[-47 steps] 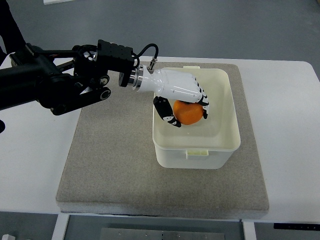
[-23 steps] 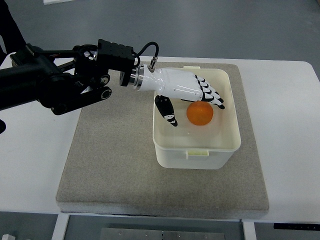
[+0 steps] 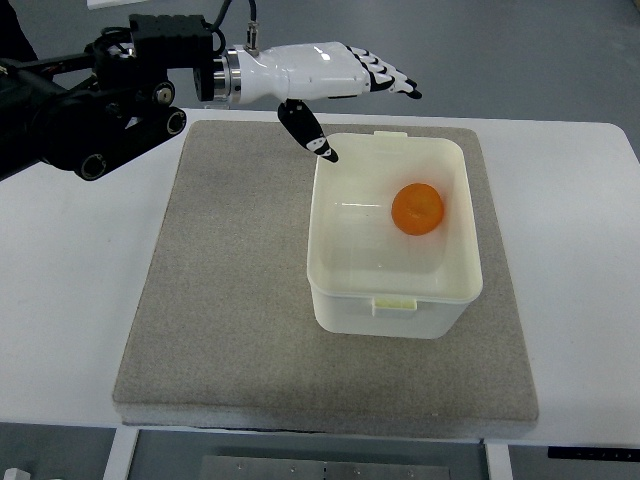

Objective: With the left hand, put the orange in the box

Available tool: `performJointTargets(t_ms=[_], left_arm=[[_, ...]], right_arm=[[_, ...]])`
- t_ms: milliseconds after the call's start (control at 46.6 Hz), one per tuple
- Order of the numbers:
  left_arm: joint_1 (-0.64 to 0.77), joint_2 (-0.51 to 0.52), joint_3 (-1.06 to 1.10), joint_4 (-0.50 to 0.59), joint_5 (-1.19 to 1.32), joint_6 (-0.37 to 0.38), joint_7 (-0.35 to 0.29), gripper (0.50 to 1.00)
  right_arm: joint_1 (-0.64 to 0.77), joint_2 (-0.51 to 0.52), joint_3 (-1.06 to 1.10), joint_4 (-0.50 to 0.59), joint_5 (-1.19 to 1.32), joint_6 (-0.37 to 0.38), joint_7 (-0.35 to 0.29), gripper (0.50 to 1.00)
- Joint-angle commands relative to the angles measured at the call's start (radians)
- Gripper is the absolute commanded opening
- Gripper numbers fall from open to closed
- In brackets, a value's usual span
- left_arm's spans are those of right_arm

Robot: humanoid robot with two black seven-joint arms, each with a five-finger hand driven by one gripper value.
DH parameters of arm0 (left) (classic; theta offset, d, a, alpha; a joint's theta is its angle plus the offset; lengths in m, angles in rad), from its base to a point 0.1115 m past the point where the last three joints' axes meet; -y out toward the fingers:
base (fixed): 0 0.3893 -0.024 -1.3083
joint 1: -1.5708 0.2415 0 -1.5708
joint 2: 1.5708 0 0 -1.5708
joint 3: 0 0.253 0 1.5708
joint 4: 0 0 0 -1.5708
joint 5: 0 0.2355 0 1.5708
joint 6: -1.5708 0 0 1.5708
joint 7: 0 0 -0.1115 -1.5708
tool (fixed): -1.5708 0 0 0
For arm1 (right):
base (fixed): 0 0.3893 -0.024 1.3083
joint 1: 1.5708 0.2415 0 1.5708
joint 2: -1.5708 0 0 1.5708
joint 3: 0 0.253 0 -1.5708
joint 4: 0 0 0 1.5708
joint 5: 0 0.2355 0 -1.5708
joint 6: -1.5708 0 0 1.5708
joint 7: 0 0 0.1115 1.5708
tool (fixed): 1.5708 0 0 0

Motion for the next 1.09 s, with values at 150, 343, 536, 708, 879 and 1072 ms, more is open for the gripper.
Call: performJointTargets(t_ms=[150, 343, 536, 708, 879, 1072], left_arm=[[0.037, 0.022, -0.069, 0.108, -0.107, 0.017, 0.000, 0.966], [0.083, 0.014, -0.052, 0.234, -0.265, 0.078, 0.000, 0.966], [0.128, -0.013, -0.052, 0.320, -0.414, 0.078, 0.000, 0.966], [0.151, -0.038, -0.055, 0.358, -0.449, 0.078, 0.000, 0.964], [0.163, -0.055, -0.058, 0.392, -0.492, 0.077, 0.000, 0.969], [0.198, -0.058, -0.055, 0.403, -0.651, 0.075, 0.000, 0.992]], right_arm=[[0.000, 0.000, 0.000, 0.000, 0.000, 0.000, 0.000, 0.932], [0.000, 0.000, 0.000, 0.000, 0.000, 0.000, 0.000, 0.932], [0.000, 0.000, 0.000, 0.000, 0.001, 0.000, 0.000, 0.932], [0.000, 0.000, 0.000, 0.000, 0.000, 0.000, 0.000, 0.932], [0.000, 0.000, 0.000, 0.001, 0.001, 0.000, 0.000, 0.932], [0.000, 0.000, 0.000, 0.001, 0.000, 0.000, 0.000, 0.932]])
